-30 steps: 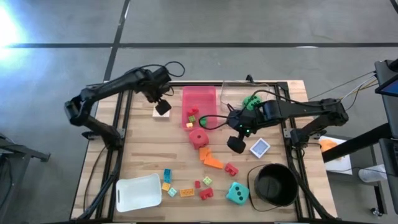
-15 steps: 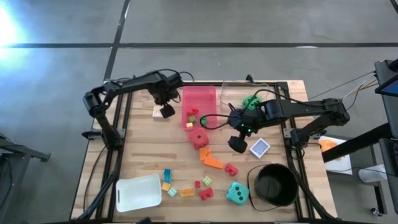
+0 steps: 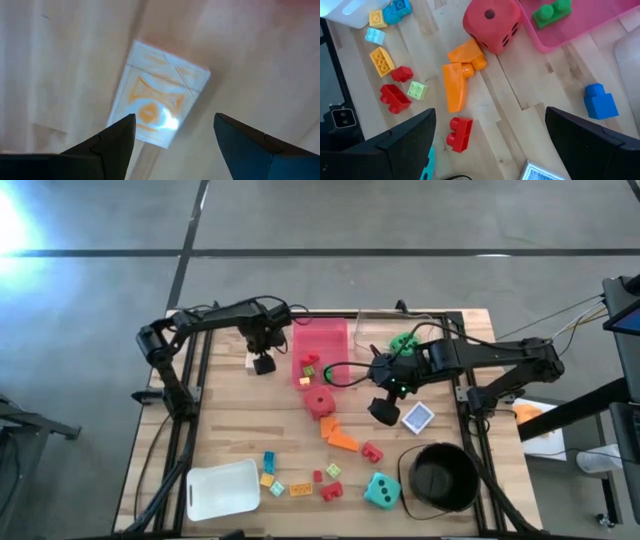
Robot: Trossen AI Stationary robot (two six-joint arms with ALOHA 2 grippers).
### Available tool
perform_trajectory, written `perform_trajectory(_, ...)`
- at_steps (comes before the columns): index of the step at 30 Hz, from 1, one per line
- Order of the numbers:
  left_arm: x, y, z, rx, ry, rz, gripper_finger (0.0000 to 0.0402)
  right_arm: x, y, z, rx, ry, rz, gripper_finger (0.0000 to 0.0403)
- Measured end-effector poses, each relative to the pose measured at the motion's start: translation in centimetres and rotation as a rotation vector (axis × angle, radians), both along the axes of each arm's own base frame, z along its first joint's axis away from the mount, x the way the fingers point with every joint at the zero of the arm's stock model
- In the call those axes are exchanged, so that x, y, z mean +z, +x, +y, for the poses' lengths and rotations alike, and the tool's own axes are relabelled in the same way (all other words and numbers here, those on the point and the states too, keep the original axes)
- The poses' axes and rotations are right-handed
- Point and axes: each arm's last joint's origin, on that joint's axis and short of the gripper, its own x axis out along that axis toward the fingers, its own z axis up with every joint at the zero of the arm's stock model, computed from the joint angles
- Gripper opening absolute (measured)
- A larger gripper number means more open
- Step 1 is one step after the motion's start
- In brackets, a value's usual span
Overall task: Pick & Place Toys
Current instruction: Put the orange deck of cards into the white bin
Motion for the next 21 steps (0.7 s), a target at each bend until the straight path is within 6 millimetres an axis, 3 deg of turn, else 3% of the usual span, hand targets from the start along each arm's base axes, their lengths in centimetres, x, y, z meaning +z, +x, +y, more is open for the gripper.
perform_trajectory(5, -0.83, -0.69, -0.54, -0.052, -0.050, 0.038, 0.0294, 0.00, 0.00, 0.00, 0.000, 0.000, 0.000, 0.0367)
perform_trajectory(13, -1.01, -0.76, -0.45, -0.061, -0.011, 0.061, 0.0393, 0.00, 0.00, 0.00, 0.000, 0.000, 0.001, 0.0367)
perform_trajectory(21, -1.08, 0.12, 0.40, -0.068, 0.114, 0.000, 0.0353, 0.00, 0.00, 0.00, -0.020, 0.011, 0.001, 0.0367)
